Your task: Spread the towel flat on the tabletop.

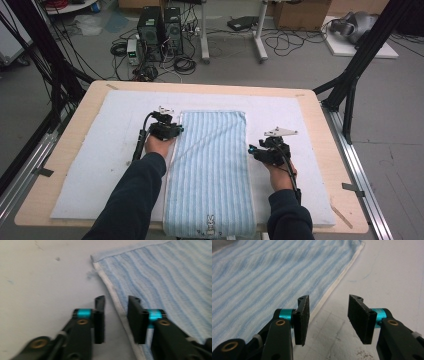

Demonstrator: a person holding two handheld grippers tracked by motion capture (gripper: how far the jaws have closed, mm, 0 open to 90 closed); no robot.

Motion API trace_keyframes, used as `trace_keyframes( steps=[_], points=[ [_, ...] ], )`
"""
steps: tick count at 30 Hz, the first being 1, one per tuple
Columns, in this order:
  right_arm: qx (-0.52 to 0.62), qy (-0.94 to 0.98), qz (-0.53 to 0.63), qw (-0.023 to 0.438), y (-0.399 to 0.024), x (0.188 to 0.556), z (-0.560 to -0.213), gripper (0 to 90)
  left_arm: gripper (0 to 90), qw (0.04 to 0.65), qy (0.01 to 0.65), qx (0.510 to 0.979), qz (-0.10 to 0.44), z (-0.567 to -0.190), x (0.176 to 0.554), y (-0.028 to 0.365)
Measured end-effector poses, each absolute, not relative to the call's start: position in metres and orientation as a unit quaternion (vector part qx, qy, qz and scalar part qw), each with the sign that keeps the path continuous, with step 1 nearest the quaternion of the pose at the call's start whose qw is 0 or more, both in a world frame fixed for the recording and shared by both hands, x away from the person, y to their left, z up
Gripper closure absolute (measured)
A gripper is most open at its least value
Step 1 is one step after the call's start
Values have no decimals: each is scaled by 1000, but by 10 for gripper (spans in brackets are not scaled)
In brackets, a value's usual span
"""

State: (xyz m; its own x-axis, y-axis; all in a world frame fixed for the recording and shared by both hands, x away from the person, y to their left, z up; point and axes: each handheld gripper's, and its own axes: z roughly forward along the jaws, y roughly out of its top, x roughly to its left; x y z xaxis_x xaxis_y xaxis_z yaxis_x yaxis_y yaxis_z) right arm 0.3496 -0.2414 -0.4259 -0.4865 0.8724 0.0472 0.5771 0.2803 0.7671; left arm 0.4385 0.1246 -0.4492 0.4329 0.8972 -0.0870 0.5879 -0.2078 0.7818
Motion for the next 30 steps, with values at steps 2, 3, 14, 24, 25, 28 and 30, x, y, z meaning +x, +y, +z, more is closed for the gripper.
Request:
trace_keyframes(
  steps=[2,3,14,24,25,28,30],
  points=[
    [467,777,374,195,-239,350,-429,517,882,389,499,745,210,-450,440,123],
    [469,777,373,194,-237,350,-430,517,885,389,500,743,216,-451,441,124],
    [472,775,372,195,-232,348,-433,515,456,399,534,721,191,-444,439,141],
    [466,778,379,184,-222,334,-439,595,470,442,493,733,154,-432,378,161],
    [467,779,377,181,-221,333,-439,603,473,441,491,737,145,-431,373,160],
    [463,786,369,179,-216,329,-438,617,512,436,482,749,128,-432,354,159],
    [464,790,357,181,-214,327,-439,618,529,442,478,749,124,-436,341,158]
  ],
)
